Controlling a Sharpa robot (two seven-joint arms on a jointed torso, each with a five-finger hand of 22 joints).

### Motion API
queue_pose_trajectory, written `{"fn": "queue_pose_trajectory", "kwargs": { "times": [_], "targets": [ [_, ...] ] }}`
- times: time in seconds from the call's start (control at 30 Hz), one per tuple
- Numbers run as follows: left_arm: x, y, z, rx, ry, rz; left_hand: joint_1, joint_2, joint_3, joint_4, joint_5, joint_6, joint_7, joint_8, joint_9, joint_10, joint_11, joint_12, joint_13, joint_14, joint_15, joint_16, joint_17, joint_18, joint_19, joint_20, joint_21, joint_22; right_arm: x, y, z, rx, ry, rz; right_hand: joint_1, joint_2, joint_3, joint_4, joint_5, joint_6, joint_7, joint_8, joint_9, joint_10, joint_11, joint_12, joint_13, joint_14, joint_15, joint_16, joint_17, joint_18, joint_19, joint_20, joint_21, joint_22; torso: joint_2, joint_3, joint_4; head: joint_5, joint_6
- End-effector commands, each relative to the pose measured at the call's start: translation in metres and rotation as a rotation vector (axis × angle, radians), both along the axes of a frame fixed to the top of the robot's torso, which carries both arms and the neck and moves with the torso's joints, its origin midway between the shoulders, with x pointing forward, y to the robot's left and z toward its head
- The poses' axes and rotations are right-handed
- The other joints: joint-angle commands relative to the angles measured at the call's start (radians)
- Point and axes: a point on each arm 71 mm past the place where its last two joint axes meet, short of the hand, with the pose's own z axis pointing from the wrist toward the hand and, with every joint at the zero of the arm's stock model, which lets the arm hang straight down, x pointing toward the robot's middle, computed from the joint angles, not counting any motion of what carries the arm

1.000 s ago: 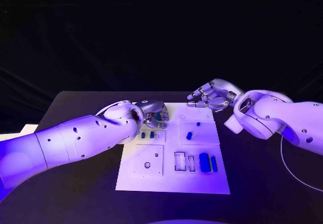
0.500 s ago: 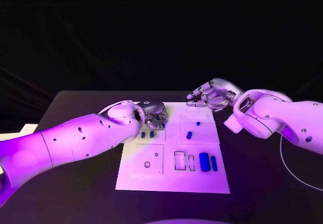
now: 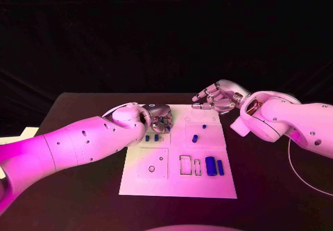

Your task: Assemble the parts on the task board

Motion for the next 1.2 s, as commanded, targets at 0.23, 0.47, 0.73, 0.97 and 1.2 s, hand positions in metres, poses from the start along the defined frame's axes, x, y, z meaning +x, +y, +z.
{"fn": "queue_pose_trajectory", "kwargs": {
  "times": [0.23,0.47,0.73,0.97,1.2],
  "targets": [
    [-0.003,-0.002,-0.003,0.001,-0.008,-0.014,0.013,0.008,0.052,-0.037,-0.005,0.041,-0.001,0.004,0.006,0.042,-0.007,-0.013,0.012,0.036,-0.011,0.003,-0.013,-0.023,0.031,-0.016,0.057,0.044,-0.001,0.002,0.0,-0.002,0.001,0.018,0.005,0.006,0.002,-0.006,0.004,0.002,-0.003,0.006,0.001,0.002,-0.006,0.003,0.001,0.046,-0.006,-0.004,0.002,0.015,-0.004,-0.001,-0.006,-0.001,-0.001,-0.0007,-0.0001,0.0,0.001],
    [-0.006,0.002,0.006,-0.057,-0.032,-0.009,-0.012,-0.001,0.086,-0.056,-0.005,0.04,0.007,-0.017,0.002,0.043,-0.001,-0.043,0.013,0.034,-0.006,0.0,-0.028,-0.025,0.031,-0.014,0.07,0.057,0.0,0.002,0.0,-0.002,0.001,0.018,0.005,0.006,0.002,-0.006,0.004,0.002,-0.003,0.006,0.001,0.002,-0.006,0.003,0.001,0.046,-0.006,-0.004,0.002,0.015,-0.004,-0.001,-0.006,-0.001,-0.001,-0.0008,0.001,-0.002,0.004],
    [-0.009,0.017,0.024,-0.125,-0.033,0.028,-0.022,-0.004,0.093,-0.06,-0.005,0.04,0.009,-0.023,0.0,0.044,0.001,-0.053,0.014,0.033,-0.005,-0.002,-0.035,-0.026,0.031,-0.013,0.073,0.06,0.0,0.002,0.0,-0.002,0.002,0.017,0.005,0.006,0.002,-0.006,0.004,0.002,-0.003,0.006,0.001,0.002,-0.006,0.003,0.001,0.046,-0.006,-0.004,0.002,0.015,-0.004,-0.001,-0.006,-0.001,-0.004,0.0011,0.0031,0.001,0.009],
    [-0.01,0.036,0.03,-0.14,-0.008,0.071,-0.027,-0.008,0.098,-0.064,-0.005,0.041,0.011,-0.028,0.0,0.046,0.003,-0.059,0.014,0.033,-0.004,-0.003,-0.038,-0.025,0.03,-0.012,0.073,0.061,0.0,0.001,0.0,-0.002,0.002,0.016,0.005,0.006,0.002,-0.006,0.004,0.002,-0.003,0.006,0.001,0.002,-0.006,0.003,0.001,0.046,-0.006,-0.004,0.002,0.015,-0.004,-0.001,-0.006,-0.001,-0.004,0.0004,0.0062,0.003,0.013],
    [-0.005,0.05,0.025,-0.122,0.023,0.109,-0.029,-0.008,0.099,-0.065,-0.005,0.041,0.012,-0.029,-0.001,0.047,0.003,-0.061,0.015,0.033,-0.003,-0.003,-0.04,-0.026,0.03,-0.012,0.074,0.062,0.0,0.002,-0.001,-0.001,0.002,0.018,0.005,0.006,0.002,-0.006,0.004,0.002,-0.003,0.006,0.001,0.002,-0.006,0.003,0.001,0.046,-0.006,-0.004,0.002,0.015,-0.004,-0.001,-0.006,-0.001,-0.005,0.001,0.0057,0.007,0.011]
  ]
}}
